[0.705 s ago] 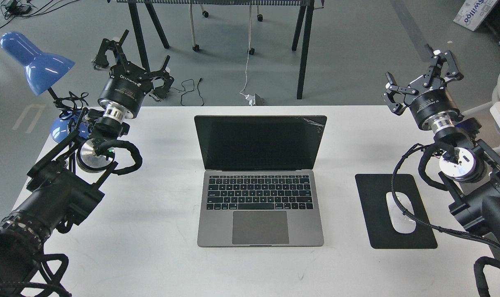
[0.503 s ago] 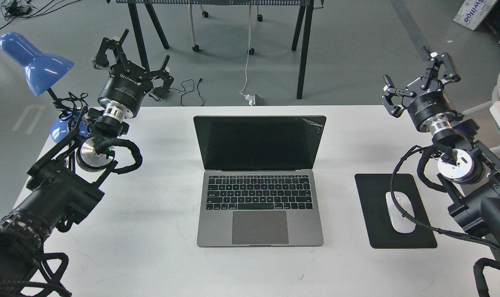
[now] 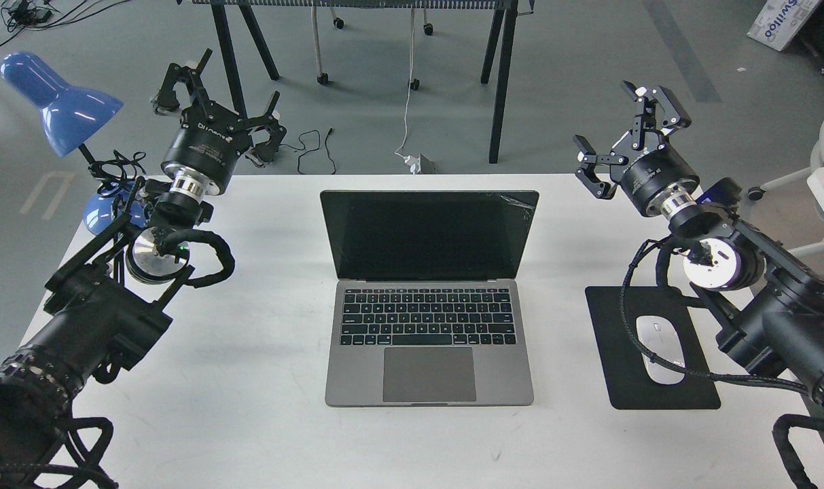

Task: Close notebook with right arm
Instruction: 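Move the right gripper up and inward toward the laptop screen top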

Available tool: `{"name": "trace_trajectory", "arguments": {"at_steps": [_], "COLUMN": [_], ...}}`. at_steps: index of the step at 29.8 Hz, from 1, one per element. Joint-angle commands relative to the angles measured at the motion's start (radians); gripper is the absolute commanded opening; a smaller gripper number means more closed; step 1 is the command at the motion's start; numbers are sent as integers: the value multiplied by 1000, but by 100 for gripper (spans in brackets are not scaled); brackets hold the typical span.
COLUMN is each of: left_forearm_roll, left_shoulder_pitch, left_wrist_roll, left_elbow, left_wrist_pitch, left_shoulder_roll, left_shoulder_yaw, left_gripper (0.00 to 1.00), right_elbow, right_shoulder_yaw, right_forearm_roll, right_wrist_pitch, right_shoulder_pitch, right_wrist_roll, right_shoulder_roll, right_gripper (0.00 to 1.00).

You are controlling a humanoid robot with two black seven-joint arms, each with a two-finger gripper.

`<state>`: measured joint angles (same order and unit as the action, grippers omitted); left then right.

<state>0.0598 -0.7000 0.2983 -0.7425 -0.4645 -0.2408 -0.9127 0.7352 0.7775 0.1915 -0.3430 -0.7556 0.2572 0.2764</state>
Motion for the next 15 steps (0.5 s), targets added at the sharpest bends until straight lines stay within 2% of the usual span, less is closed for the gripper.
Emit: {"name": "trace_trajectory", "arguments": {"at_steps": [1, 7, 15], "left_forearm_roll": [0, 0, 0], "left_shoulder_pitch": [1, 1, 1], "left_wrist_roll": [-1, 1, 1], "left_elbow": [0, 0, 0], "left_wrist_pitch": [0, 0, -2], "left_shoulder_roll": [0, 1, 1], "left_shoulder_yaw": [0, 0, -2], "left_gripper": [100, 100, 100], "right_elbow": [-23, -158, -132], "right_shoulder_yaw": [-59, -122, -153], "right_forearm_roll": [3, 3, 2], "right_wrist_pitch": [4, 4, -10], "right_shoulder_pitch": [-53, -125, -120], "right_wrist_roll": [1, 2, 2], "right_shoulder_roll": [-32, -140, -148], "right_gripper": [100, 100, 100]}}
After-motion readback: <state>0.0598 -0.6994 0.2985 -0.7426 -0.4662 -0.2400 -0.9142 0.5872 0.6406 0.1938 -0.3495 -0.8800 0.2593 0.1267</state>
